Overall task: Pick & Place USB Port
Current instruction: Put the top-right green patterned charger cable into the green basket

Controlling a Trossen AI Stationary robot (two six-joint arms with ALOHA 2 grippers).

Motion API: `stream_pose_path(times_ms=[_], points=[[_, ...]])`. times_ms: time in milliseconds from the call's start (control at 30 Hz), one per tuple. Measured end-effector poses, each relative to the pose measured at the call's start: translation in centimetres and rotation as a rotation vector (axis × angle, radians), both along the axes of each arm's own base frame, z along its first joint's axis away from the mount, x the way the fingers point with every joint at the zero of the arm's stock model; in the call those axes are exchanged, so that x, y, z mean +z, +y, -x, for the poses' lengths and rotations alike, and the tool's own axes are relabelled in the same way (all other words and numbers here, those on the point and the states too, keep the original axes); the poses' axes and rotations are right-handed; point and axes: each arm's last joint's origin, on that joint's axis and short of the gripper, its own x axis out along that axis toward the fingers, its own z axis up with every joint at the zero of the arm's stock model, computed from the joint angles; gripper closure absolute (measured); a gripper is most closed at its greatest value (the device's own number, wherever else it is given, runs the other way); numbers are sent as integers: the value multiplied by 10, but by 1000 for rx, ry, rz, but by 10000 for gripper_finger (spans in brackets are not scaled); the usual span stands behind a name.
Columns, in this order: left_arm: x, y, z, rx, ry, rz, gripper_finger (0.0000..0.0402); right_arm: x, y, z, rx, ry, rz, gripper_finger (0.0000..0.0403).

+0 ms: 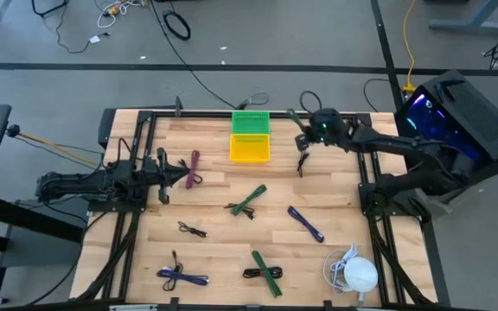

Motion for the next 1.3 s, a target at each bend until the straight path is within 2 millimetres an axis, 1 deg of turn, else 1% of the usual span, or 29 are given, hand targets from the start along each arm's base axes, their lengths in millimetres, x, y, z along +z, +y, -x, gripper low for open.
stream_pose_path(times_ms=[67,100,233,333,400,500,600,733,867,1000,1300], points=[[0,0,0,8,0,0,371,15,-3,-13,48,-15,30,399],[0,0,0,13,0,0,371,18,-4,-21,64,-5,34,399],[0,1,0,35,-1,1,372,20,-18,-56,132,88,38,399],[0,1,0,37,-1,1,371,13,-35,-83,166,153,39,399],[0,1,0,37,-1,1,371,7,-47,-100,215,162,22,399],[0,1,0,37,0,3,372,5,-63,-124,251,158,20,399],[0,1,0,36,2,4,371,0,-74,-143,273,180,17,399],[-1,1,0,36,6,4,372,-7,-83,-163,329,160,-3,399],[-1,1,0,35,10,3,372,-23,-89,-173,328,198,-25,399],[-1,1,0,35,12,3,371,-31,-91,-175,331,219,-32,399],[-1,1,0,35,15,3,371,-32,-97,-173,315,219,-35,399]])
